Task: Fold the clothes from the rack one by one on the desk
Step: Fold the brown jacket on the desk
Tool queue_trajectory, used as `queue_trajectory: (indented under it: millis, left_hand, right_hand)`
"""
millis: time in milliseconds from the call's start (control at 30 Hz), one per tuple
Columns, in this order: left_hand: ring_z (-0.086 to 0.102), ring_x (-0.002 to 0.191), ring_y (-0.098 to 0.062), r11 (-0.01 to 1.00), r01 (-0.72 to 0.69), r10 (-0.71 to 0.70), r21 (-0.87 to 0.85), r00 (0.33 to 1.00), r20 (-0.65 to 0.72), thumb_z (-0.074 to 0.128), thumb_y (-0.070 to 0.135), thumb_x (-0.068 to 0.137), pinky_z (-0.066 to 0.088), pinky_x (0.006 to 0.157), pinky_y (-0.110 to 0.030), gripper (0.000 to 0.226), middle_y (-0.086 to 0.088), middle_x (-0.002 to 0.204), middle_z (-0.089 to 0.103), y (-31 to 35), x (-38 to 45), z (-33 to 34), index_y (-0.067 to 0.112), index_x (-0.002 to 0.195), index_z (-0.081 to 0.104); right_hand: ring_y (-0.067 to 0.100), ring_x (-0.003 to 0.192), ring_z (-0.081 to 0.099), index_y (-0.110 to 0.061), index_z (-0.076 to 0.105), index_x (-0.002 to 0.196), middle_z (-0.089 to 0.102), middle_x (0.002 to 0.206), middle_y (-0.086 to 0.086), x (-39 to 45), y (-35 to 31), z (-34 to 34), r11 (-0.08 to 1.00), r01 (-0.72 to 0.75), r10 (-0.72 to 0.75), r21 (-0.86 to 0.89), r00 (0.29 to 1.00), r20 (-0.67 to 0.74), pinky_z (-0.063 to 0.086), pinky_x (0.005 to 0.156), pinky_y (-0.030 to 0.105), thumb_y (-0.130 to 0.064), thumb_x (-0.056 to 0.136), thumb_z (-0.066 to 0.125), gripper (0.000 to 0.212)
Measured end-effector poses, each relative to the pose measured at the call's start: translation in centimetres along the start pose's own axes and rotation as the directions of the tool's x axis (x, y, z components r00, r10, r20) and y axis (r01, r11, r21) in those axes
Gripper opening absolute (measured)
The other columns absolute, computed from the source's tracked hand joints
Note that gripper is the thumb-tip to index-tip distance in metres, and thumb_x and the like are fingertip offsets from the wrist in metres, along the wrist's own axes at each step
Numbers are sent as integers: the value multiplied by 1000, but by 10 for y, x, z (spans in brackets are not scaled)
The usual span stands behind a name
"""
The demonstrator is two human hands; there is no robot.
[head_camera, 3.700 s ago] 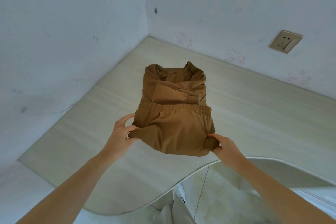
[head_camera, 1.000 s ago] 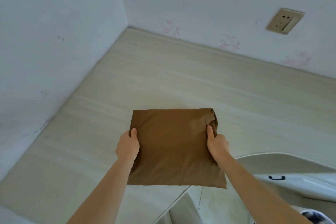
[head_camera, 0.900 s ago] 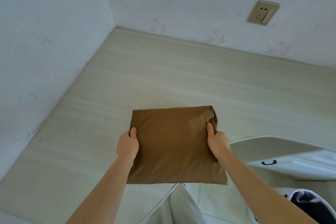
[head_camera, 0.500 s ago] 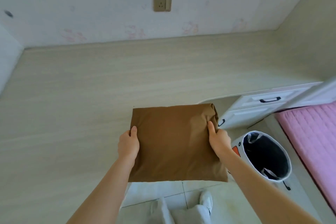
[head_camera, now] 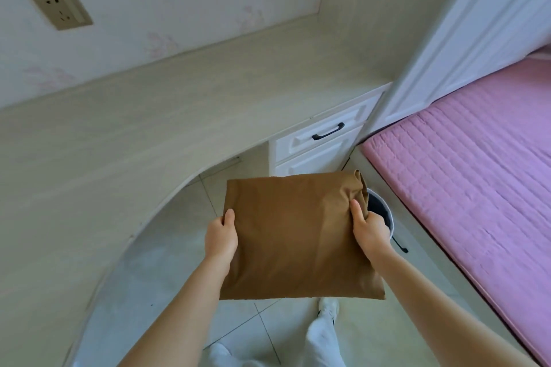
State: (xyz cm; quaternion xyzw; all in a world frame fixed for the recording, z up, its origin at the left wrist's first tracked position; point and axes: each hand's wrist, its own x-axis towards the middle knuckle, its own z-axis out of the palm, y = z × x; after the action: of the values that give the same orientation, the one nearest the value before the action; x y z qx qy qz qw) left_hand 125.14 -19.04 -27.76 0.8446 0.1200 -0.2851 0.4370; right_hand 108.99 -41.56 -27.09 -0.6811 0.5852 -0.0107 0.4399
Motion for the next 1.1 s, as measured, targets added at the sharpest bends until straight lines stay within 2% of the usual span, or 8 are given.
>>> queue_trajectory:
  millis: [200, 367, 467, 633, 733, 900, 1000, 1100]
  left_hand:
    - [60, 102, -28, 993, 99, -92, -58, 989, 112, 37, 43, 102, 47, 98, -43, 49, -4, 104, 62, 39, -2, 122, 6, 125, 59]
    - [56, 107, -25, 985, 143, -125, -99, 978, 168, 36, 42, 103, 43, 94, -33, 49, -5, 121, 59, 64, 13, 210, 9, 135, 52]
    - [53, 121, -26, 979, 168, -143, -112, 968, 204, 33, 46, 103, 41, 103, -36, 52, -5, 136, 54, 68, 32, 253, 13, 142, 46]
    - [56, 105, -20, 980, 135, -99, -148, 968, 229, 31, 51, 101, 44, 91, -31, 50, 2, 116, 58, 59, 76, 330, 19, 135, 50]
    - [60, 107, -16, 982, 100, -53, -162, 961, 273, 44, 56, 95, 47, 97, -34, 40, 7, 116, 63, 35, 115, 377, 28, 121, 56]
    - [61, 110, -14, 992, 48, -5, -115, 937, 349, 61, 38, 93, 48, 96, -33, 36, 9, 117, 65, -11, 163, 436, 22, 125, 57]
    - [60, 114, -18, 991, 95, -59, -95, 944, 324, 58, 33, 96, 46, 99, -35, 39, 4, 121, 64, -39, 189, 467, 17, 131, 54]
    - [57, 111, -22, 994, 109, -105, -7, 968, 229, 53, 30, 98, 44, 98, -36, 36, 0, 119, 61, -64, 205, 482, 13, 130, 52]
  right_hand:
    - [26, 86, 59, -9, 60, 89, 65, 95, 3, 95, 31, -78, 999, 23, -23, 22, 1000, 0, 43, 79, 35, -58, 95, 36, 55]
    - [30, 86, 58, -7, 58, 90, 65, 88, 9, 173, 52, -110, 998, 60, -60, -8, 995, -76, 39, 73, 36, -61, 94, 34, 59]
    - [27, 84, 58, -11, 56, 93, 64, 89, 6, 210, 65, -114, 994, 106, -102, 26, 986, -132, 44, 77, 39, -61, 93, 36, 54]
    - [20, 80, 53, -9, 51, 95, 57, 82, -4, 278, 102, -97, 988, 129, -109, 88, 973, -202, 34, 71, 33, -52, 97, 41, 44]
    - [18, 76, 53, -10, 49, 93, 55, 79, -8, 327, 129, -73, 986, 124, -96, 108, 966, -240, 34, 69, 33, -51, 96, 43, 42]
    - [16, 73, 53, -13, 47, 91, 57, 80, -4, 381, 163, -43, 985, 164, -140, 58, 944, -300, 35, 66, 33, -53, 94, 45, 40]
    - [19, 75, 55, -18, 43, 87, 56, 79, -5, 407, 191, -14, 986, 166, -149, 33, 945, -292, 39, 65, 35, -52, 93, 47, 35]
    - [19, 79, 57, -26, 41, 86, 57, 83, -7, 418, 217, 24, 992, 129, -126, -10, 952, -279, 48, 76, 45, -61, 90, 44, 35]
